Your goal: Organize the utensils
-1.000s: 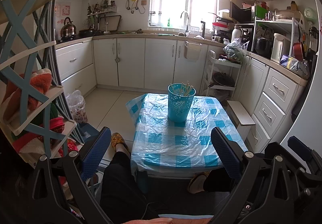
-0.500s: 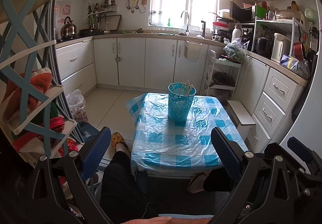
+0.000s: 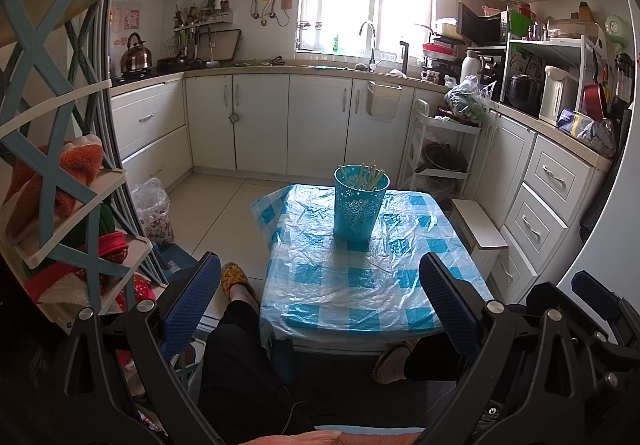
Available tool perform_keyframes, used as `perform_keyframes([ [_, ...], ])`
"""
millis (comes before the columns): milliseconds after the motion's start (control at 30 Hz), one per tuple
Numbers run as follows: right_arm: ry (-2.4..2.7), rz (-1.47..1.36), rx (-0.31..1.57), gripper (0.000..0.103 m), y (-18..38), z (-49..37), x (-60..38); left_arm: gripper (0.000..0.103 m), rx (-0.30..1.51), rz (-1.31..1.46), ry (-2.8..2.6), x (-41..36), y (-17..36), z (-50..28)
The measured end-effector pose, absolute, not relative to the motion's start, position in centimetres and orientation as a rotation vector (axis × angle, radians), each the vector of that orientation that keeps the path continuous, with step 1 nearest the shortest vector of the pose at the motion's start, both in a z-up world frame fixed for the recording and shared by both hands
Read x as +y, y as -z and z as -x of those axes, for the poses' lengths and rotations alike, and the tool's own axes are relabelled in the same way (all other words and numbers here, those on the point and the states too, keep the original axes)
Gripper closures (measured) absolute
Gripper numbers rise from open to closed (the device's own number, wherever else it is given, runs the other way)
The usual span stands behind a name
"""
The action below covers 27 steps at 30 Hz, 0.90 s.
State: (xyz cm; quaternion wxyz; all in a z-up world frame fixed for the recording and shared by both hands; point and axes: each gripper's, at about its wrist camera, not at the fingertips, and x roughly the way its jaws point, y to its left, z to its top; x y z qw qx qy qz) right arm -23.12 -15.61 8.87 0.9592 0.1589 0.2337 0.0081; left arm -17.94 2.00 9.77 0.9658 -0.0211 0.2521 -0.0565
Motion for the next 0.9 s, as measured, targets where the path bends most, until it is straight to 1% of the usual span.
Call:
perform_keyframes([
  [900,-0.015,-0.324,0.476,0.007,-8.9,23.07,-15.5,0.008,0.51,0.044,0.114,2.19,-9.76,18.0],
])
